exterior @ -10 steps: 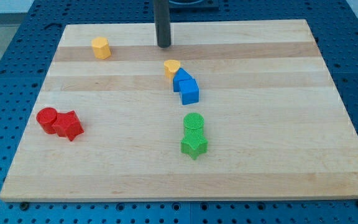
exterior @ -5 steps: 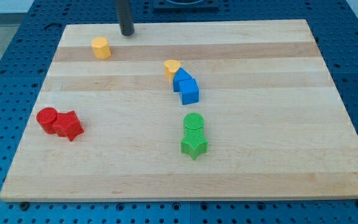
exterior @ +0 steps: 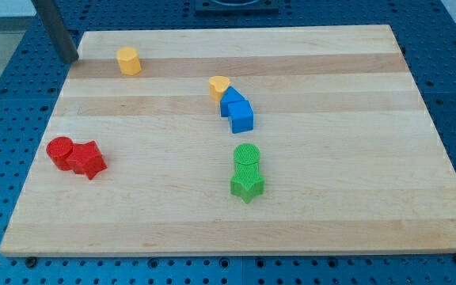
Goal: Push the yellow hexagon closer to the yellow heart
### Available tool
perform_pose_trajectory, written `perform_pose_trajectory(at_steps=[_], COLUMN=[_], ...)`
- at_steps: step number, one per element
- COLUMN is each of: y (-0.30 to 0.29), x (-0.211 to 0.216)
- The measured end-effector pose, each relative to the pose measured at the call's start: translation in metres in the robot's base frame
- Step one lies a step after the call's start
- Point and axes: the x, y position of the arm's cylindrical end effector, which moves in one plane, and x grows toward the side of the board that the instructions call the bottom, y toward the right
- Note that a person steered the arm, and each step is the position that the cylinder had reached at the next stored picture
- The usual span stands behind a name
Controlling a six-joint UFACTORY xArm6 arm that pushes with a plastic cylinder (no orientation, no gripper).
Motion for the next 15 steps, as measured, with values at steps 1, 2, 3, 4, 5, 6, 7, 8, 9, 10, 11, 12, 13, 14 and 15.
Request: perform_pose_trajectory(at_steps=[1, 2, 3, 4, 5, 6, 7, 8, 9, 10, 11, 12, 13, 14, 15], y=[0.009, 0.048, 0.095, 0.139, 0.18, 0.195, 0.18, 0.166, 0.165, 0.168, 0.18, 0.192, 0.2, 0.2, 0.204], x=[0.01, 0.01, 0.01, 0.01, 0.01, 0.008, -0.002, -0.021, -0.038, -0.047, -0.047, -0.038, -0.034, -0.034, -0.025])
